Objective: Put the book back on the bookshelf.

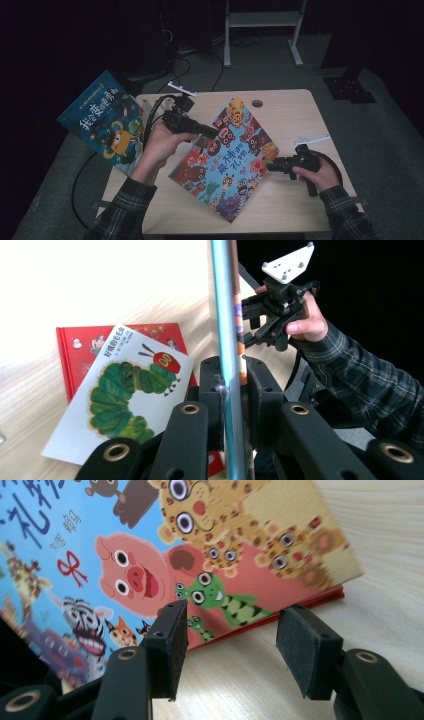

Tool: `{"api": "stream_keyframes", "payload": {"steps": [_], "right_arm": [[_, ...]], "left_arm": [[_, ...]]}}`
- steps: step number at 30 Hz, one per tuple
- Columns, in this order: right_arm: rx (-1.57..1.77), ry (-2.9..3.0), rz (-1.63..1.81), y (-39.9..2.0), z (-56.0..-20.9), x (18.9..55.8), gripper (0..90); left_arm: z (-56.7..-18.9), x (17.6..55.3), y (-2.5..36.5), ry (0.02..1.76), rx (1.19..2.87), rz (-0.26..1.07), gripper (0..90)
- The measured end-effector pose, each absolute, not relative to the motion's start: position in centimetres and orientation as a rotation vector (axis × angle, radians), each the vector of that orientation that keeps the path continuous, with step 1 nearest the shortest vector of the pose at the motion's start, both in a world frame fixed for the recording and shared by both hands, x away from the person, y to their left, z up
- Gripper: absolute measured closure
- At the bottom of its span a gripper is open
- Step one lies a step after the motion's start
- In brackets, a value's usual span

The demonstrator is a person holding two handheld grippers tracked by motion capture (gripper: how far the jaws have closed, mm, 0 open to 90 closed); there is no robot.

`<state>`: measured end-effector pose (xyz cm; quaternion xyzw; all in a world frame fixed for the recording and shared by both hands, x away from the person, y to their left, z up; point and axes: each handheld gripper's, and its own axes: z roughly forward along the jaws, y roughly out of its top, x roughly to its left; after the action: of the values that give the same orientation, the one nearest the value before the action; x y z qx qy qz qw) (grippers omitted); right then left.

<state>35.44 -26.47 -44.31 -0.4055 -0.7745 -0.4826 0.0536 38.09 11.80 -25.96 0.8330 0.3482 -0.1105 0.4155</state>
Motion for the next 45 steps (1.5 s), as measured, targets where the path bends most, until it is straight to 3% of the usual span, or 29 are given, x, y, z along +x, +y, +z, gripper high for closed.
{"api": "stream_keyframes", "payload": {"steps": [11, 22, 28, 33, 45], "right_arm": [[-1.254, -2.326, -1.505, -27.9, -44.6, 35.9, 45.5], [-1.454, -2.23, -1.599, -30.3, -45.0, 36.7, 46.8], [-1.613, -2.322, -1.549, -30.2, -45.6, 37.3, 45.4], [-1.73, -2.544, -1.489, -29.7, -46.3, 37.9, 35.9], [-1.813, -2.721, -1.281, -29.2, -47.6, 38.7, 33.8]], "left_arm": [[-24.9, 37.2, 11.5, 0.802, 2.136, -0.245, 81.1], [-22.8, 36.0, 12.1, 0.778, 2.186, -0.107, 81.2], [-21.9, 36.0, 13.9, 0.803, 2.168, -0.079, 81.2], [-21.4, 36.0, 15.4, 0.834, 2.146, -0.057, 81.1], [-20.2, 35.7, 20.6, 0.962, 2.099, 0.036, 81.1]]}}
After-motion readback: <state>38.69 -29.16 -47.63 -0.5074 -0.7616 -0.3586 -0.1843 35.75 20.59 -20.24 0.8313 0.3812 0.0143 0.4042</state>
